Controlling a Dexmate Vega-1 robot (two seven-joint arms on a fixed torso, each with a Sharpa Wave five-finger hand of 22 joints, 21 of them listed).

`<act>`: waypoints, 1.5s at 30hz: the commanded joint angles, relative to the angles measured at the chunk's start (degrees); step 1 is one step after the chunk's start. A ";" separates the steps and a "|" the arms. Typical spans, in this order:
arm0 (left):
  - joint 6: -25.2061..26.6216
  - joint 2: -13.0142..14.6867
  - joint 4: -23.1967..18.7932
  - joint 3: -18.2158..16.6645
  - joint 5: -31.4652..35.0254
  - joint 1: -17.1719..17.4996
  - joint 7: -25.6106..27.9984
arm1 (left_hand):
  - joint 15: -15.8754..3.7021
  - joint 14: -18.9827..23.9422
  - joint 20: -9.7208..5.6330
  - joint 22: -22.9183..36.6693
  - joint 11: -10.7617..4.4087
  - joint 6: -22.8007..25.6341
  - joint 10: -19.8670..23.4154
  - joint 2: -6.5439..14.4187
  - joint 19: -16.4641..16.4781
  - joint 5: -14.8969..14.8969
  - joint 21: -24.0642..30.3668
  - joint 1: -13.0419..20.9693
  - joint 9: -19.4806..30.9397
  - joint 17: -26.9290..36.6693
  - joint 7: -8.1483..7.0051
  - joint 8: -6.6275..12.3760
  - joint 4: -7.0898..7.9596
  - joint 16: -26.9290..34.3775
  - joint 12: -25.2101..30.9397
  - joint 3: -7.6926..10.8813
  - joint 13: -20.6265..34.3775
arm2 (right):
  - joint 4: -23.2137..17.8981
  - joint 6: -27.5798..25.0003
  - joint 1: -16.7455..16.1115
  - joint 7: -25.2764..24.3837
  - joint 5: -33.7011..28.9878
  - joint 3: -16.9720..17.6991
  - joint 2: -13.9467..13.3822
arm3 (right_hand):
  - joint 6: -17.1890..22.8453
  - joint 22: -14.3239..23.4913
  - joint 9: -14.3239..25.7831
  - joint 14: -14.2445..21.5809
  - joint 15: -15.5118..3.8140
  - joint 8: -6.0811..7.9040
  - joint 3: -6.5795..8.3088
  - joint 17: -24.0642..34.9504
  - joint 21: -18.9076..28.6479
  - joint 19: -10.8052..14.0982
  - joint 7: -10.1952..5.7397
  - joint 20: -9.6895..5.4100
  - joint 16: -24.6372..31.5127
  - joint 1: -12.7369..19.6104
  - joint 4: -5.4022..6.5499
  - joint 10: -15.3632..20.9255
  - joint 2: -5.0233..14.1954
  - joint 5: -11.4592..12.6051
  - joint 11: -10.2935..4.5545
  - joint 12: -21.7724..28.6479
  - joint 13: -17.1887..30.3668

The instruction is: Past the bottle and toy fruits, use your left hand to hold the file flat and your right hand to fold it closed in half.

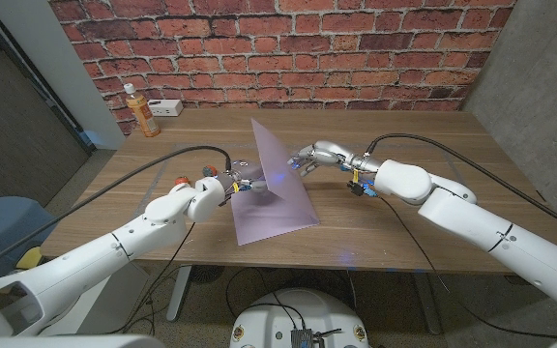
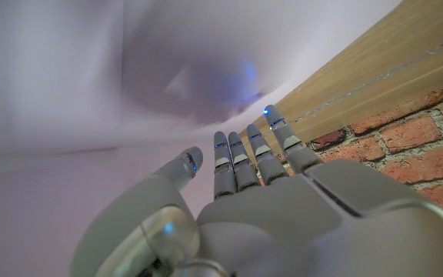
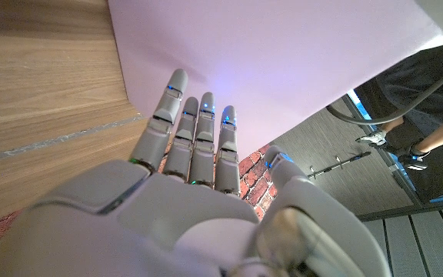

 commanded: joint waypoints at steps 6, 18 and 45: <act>10.46 5.99 -13.14 -8.81 2.90 11.03 7.71 | -0.69 5.12 0.77 0.20 1.05 4.88 4.96 0.24 3.14 -0.08 0.91 0.48 0.21 0.01 0.48 1.31 0.12 1.23 1.65 0.58 0.13 | 1.33 -3.14 3.49 2.57 -4.54 -3.10 1.91 | 0.38 0.29 0.03 0.62 -0.28 -0.34 0.47 0.09 -0.09 0.25 -0.13 -0.04 0.14 -0.27 0.15 0.28 0.79 -0.09 -0.30 -0.17 0.17; 15.58 11.15 -22.43 -18.66 5.14 25.15 20.28 | 0.66 19.52 3.87 0.80 4.15 18.17 18.27 0.15 5.67 -0.45 2.13 -0.27 0.78 1.22 4.01 3.67 -1.05 4.68 4.60 -0.17 0.86 | 3.14 -5.76 6.15 4.05 -6.14 -5.50 4.09 | 0.68 0.30 0.03 0.80 -0.38 -0.39 0.70 0.21 -0.20 0.50 -0.07 -0.15 0.19 -0.03 0.10 0.62 0.89 -0.09 -0.25 -0.29 0.18; 4.04 5.75 -24.70 -37.91 4.92 43.46 39.22 | -0.30 21.94 2.97 1.37 3.92 20.17 20.61 0.87 7.53 -0.06 4.03 1.41 1.12 2.20 3.45 3.07 -1.21 6.16 4.62 0.32 1.72 | 3.27 -5.98 6.71 2.86 -6.99 -6.89 6.11 | 0.34 0.33 0.08 -0.46 -0.05 -0.95 1.14 0.64 -1.42 -1.07 -0.56 0.15 -0.25 0.74 -0.14 -0.61 0.95 -0.11 -0.08 -1.46 0.25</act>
